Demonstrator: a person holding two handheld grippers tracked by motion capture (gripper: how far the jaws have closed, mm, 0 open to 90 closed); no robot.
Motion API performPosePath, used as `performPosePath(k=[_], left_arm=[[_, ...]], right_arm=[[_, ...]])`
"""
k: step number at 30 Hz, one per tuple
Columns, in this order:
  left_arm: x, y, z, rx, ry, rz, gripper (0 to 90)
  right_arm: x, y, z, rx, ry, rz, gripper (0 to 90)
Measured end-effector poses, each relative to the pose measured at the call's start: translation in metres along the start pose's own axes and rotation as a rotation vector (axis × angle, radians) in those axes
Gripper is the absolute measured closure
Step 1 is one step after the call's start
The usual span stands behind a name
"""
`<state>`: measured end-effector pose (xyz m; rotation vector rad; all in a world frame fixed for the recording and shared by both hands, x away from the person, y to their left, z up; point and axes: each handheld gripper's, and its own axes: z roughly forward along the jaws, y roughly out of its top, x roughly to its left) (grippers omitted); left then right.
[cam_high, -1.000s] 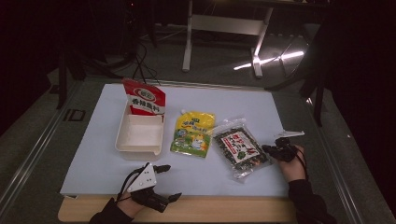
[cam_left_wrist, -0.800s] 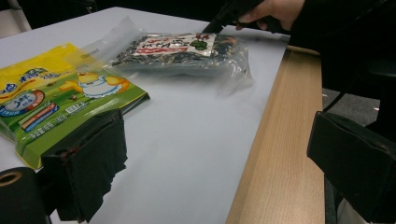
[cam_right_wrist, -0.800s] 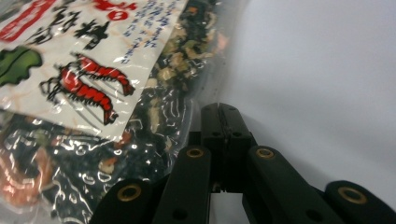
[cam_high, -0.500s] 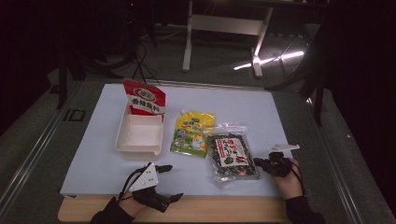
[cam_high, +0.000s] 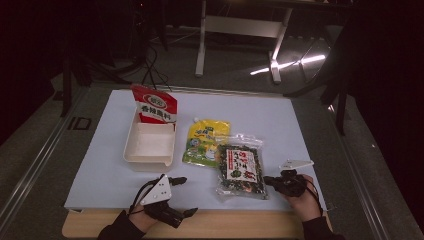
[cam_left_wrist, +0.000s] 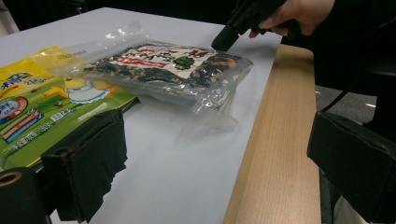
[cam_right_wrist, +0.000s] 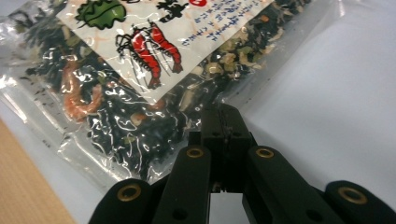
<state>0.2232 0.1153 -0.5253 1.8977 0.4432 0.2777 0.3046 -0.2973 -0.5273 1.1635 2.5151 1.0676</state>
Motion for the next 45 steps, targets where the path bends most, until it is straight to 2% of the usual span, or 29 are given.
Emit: performPosePath(k=[6,9,13,18,20,26,27,30,33,37,45], left_arm=[[0.000,0.000,0.001,0.004,-0.003,0.001,5.7],[0.000,0.000,0.001,0.000,-0.002,-0.001,5.6],[0.001,0.000,0.001,0.002,-0.001,0.000,5.7],[0.001,-0.001,0.001,0.006,-0.001,0.002,5.7],[0.001,-0.001,0.001,0.005,0.000,0.000,5.7],[0.001,-0.001,0.000,0.007,0.002,0.000,5.7],[0.001,-0.001,0.000,0.007,0.004,0.000,5.7],[0.001,-0.002,0.000,0.007,0.005,-0.002,5.7],[0.001,-0.002,-0.002,0.005,0.010,-0.006,5.7],[0.001,-0.003,-0.003,0.006,0.013,-0.005,5.7],[0.001,-0.005,-0.005,0.011,0.020,-0.012,5.7]], right_arm=[[0.003,0.003,-0.003,-0.002,0.004,-0.036,89.6],[-0.004,0.007,-0.007,-0.021,-0.019,-0.027,85.1],[-0.014,0.017,-0.013,-0.047,-0.046,-0.039,81.9],[-0.030,0.037,-0.017,-0.071,-0.084,-0.064,72.6],[-0.037,0.046,-0.017,-0.075,-0.082,-0.072,68.4],[-0.058,0.065,-0.001,-0.049,-0.097,-0.066,63.4],[-0.061,0.067,0.002,-0.040,-0.088,-0.067,60.8],[-0.066,0.071,0.008,-0.032,-0.104,-0.062,59.7],[-0.075,0.080,0.023,-0.012,-0.084,-0.053,53.5],[-0.085,0.087,0.037,0.008,-0.096,-0.038,49.6],[-0.101,0.101,0.052,0.031,-0.074,0.004,42.0]])
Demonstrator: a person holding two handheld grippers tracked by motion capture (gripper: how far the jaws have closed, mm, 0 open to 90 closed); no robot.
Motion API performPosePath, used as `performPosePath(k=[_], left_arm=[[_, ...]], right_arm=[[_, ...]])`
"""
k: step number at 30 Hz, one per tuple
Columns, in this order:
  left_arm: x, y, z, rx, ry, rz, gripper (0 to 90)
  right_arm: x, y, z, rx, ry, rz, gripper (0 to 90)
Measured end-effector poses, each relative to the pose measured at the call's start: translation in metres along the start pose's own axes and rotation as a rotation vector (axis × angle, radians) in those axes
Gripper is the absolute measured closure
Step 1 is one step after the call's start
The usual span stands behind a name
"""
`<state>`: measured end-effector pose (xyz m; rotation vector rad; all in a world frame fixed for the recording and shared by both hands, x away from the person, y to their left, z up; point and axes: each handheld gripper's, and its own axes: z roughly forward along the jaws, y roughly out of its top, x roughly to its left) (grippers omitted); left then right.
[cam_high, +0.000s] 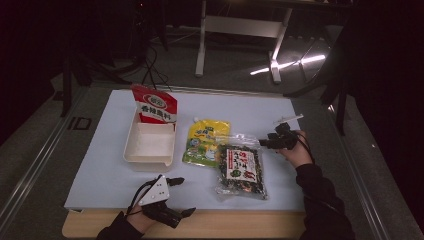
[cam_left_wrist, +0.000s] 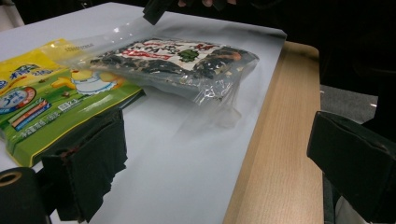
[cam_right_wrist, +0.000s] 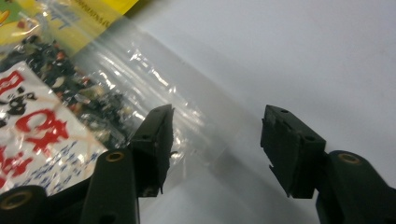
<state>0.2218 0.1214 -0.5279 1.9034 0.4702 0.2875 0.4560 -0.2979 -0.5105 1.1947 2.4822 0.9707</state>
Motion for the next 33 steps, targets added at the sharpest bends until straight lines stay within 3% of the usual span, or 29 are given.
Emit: performPosePath(k=[3,11,14,17,24,29,33], left_arm=[[0.000,-0.001,-0.001,0.001,0.003,-0.002,5.7],[0.001,-0.003,-0.002,0.006,0.010,-0.010,5.7],[0.001,-0.003,-0.002,0.005,0.013,-0.010,5.7],[0.001,-0.003,-0.002,0.005,0.012,-0.011,5.7],[0.000,-0.003,-0.002,0.006,0.008,-0.011,5.7],[0.000,-0.003,-0.001,0.007,0.006,-0.010,5.7],[-0.001,-0.002,-0.002,0.003,0.007,-0.012,5.7]], right_arm=[[-0.003,0.004,0.004,-0.009,0.037,0.008,39.1],[-0.009,0.005,0.018,0.037,0.080,0.000,39.1],[-0.010,0.003,0.021,0.073,0.092,-0.012,45.0],[-0.011,0.003,0.020,0.078,0.137,-0.006,59.4],[-0.005,0.006,0.018,0.119,0.106,-0.040,82.9],[0.001,0.007,0.017,0.117,0.080,-0.064,88.2],[0.005,0.010,0.006,0.090,0.072,-0.083,89.4]])
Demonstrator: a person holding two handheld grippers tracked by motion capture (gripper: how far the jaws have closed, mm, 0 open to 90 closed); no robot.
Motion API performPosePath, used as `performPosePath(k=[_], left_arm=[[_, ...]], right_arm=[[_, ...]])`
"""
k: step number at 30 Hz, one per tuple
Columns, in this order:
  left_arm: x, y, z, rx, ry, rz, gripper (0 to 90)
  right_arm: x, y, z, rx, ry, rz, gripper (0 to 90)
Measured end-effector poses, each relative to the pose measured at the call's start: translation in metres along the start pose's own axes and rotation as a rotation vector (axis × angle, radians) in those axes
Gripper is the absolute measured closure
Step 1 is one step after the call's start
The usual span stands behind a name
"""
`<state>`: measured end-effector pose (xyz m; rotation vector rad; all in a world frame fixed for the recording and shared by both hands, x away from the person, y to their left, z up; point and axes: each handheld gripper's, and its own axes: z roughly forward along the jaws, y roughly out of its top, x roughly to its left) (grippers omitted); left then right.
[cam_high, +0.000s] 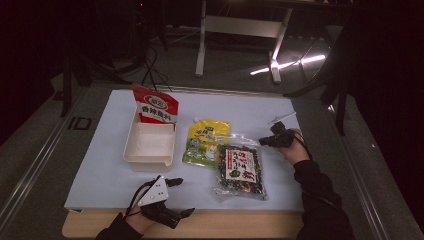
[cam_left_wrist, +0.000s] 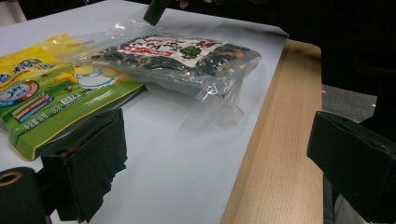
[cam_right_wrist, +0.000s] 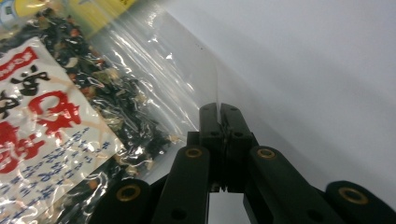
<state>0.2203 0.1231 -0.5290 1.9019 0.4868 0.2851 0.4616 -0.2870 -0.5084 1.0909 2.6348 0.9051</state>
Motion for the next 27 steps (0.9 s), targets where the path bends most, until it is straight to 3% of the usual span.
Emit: performPosePath(k=[10,22,27], left_arm=[[0.001,0.001,-0.001,-0.004,0.003,-0.003,5.7],[0.003,0.005,0.000,0.000,0.016,-0.009,5.7],[0.003,0.010,-0.001,-0.036,0.002,-0.028,5.7]], right_arm=[[0.014,0.009,-0.026,-0.064,-0.043,-0.062,89.6],[0.048,0.024,-0.064,-0.163,-0.056,-0.185,89.6],[0.062,0.026,-0.079,-0.201,-0.051,-0.230,89.6]])
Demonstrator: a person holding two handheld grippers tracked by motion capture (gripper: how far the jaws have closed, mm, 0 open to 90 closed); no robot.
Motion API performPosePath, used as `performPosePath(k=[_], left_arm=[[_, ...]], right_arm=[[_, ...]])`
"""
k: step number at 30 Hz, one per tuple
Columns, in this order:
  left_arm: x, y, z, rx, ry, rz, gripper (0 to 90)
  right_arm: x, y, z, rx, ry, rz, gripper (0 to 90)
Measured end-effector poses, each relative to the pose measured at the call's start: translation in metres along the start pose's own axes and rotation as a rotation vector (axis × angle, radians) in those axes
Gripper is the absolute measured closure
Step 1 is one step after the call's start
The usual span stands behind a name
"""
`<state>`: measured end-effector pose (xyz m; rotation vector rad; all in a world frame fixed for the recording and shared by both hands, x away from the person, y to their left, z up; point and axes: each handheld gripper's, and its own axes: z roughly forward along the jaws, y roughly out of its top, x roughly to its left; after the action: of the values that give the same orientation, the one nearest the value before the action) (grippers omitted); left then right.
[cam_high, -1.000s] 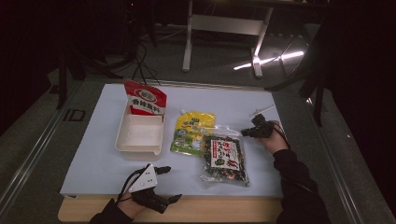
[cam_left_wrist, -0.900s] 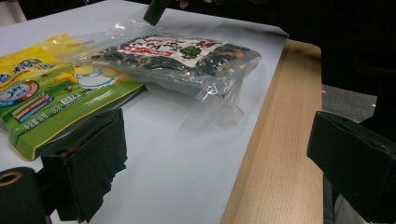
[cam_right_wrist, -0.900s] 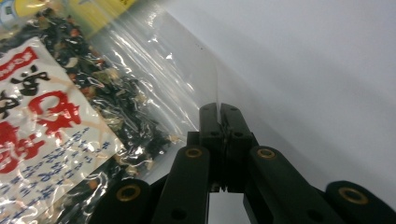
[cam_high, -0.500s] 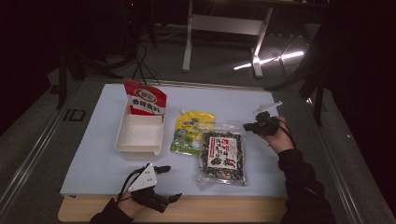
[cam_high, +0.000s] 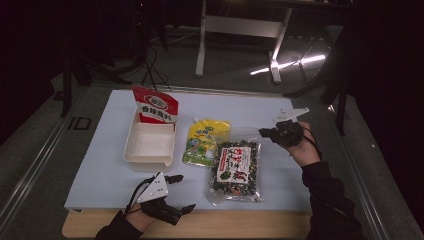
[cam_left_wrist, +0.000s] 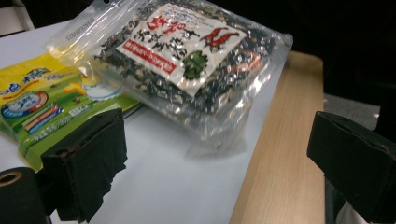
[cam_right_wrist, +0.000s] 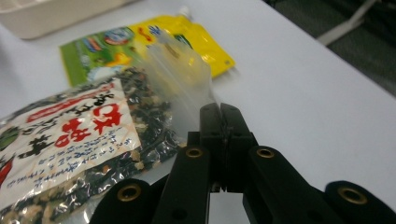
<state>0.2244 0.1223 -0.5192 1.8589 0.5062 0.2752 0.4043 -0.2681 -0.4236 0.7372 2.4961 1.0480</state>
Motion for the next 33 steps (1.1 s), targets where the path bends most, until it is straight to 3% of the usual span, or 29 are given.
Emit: performPosePath(k=[3,9,14,24,30,33], left_arm=[[0.000,0.002,0.000,-0.007,0.000,-0.007,5.7],[0.002,0.004,0.001,0.060,0.012,-0.044,5.7],[0.003,0.009,-0.001,0.072,0.036,-0.050,5.6],[0.006,0.021,-0.005,0.059,0.078,-0.041,5.7],[0.012,0.026,-0.003,0.062,0.101,-0.053,5.7],[0.017,0.028,-0.002,0.043,0.093,-0.059,5.7]], right_arm=[[0.007,0.005,-0.009,-0.022,-0.001,-0.029,89.7],[0.021,0.017,-0.027,-0.081,0.021,-0.071,89.7],[0.035,0.027,-0.039,-0.114,0.032,-0.126,89.7],[0.064,0.049,-0.065,-0.190,0.107,-0.225,89.7],[0.078,0.055,-0.074,-0.206,0.139,-0.272,89.7],[0.086,0.058,-0.079,-0.218,0.153,-0.297,89.7]])
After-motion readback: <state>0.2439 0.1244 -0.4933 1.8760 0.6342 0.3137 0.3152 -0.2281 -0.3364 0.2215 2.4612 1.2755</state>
